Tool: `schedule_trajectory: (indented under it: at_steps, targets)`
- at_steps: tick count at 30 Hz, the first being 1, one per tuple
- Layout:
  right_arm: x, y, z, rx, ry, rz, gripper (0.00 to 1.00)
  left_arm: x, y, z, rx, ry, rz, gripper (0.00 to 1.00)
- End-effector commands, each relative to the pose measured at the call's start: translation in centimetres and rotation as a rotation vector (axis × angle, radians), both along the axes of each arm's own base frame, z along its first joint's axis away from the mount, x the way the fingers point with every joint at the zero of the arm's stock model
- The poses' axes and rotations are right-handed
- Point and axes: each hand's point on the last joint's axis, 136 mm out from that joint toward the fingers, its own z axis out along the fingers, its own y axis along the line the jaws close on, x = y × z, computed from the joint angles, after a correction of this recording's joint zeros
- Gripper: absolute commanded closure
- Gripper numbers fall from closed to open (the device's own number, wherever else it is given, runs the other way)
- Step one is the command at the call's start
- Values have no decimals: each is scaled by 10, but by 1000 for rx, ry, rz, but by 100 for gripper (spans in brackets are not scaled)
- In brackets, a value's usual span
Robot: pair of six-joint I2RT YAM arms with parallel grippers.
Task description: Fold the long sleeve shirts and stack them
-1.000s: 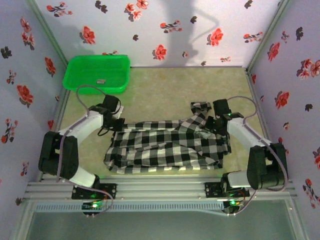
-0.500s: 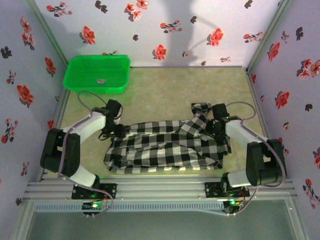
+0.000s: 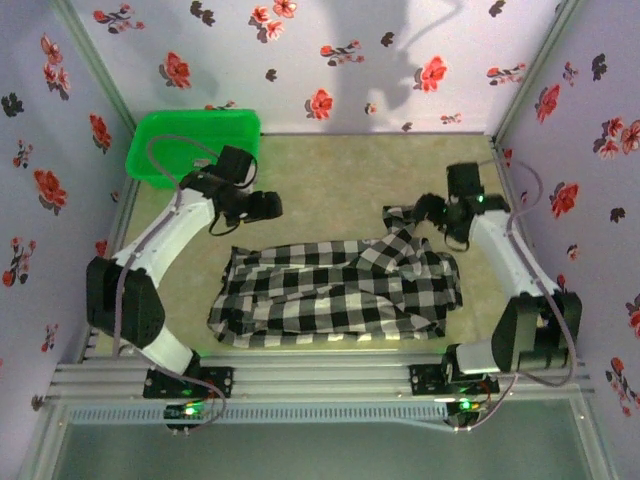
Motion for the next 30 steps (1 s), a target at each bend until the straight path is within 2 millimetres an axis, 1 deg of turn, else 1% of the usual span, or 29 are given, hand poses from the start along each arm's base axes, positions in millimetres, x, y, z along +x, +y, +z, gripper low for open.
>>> schedule_trajectory:
  at_steps: [1, 2, 3, 4, 6, 8, 10, 13, 16, 20, 24, 27, 29, 30]
  targets:
    - [24, -3, -12, -7, 99, 71, 13, -8, -40, -33, -121, 164, -18, 20]
    - [37, -3, -15, -11, 112, 87, 14, -8, -44, -44, -135, 191, -10, 21]
    - [46, -3, -21, -16, 133, 101, 15, -10, -46, -55, -142, 216, -2, 22]
    - [57, -3, -28, -21, 150, 110, 17, -12, -46, -67, -138, 243, 9, 23]
    - [70, -2, -46, -25, 192, 116, 20, -19, -40, -87, -110, 288, 29, 23]
    - [80, -3, -63, -29, 216, 115, 21, -25, -33, -105, -79, 311, 49, 23]
    - [85, -5, -80, -35, 242, 105, 22, -32, -27, -119, -53, 334, 59, 23]
    - [93, -4, -103, -15, 263, 102, 25, -42, -21, -134, -31, 359, 68, 23]
    - [98, 0, -117, 5, 274, 104, 28, -50, -17, -143, -20, 372, 68, 23]
    - [105, 5, -127, 41, 266, 94, 31, -52, -16, -148, -12, 373, 53, 23]
    - [110, 6, -135, 54, 256, 74, 38, -52, -18, -150, -9, 373, 44, 23]
    - [116, 8, -134, 75, 229, 60, 46, -53, -19, -150, -9, 371, 35, 24]
    - [122, 12, -131, 96, 205, 54, 54, -54, -18, -151, -7, 371, 30, 24]
    - [124, 11, -131, 102, 201, 46, 60, -55, -18, -151, -5, 371, 28, 24]
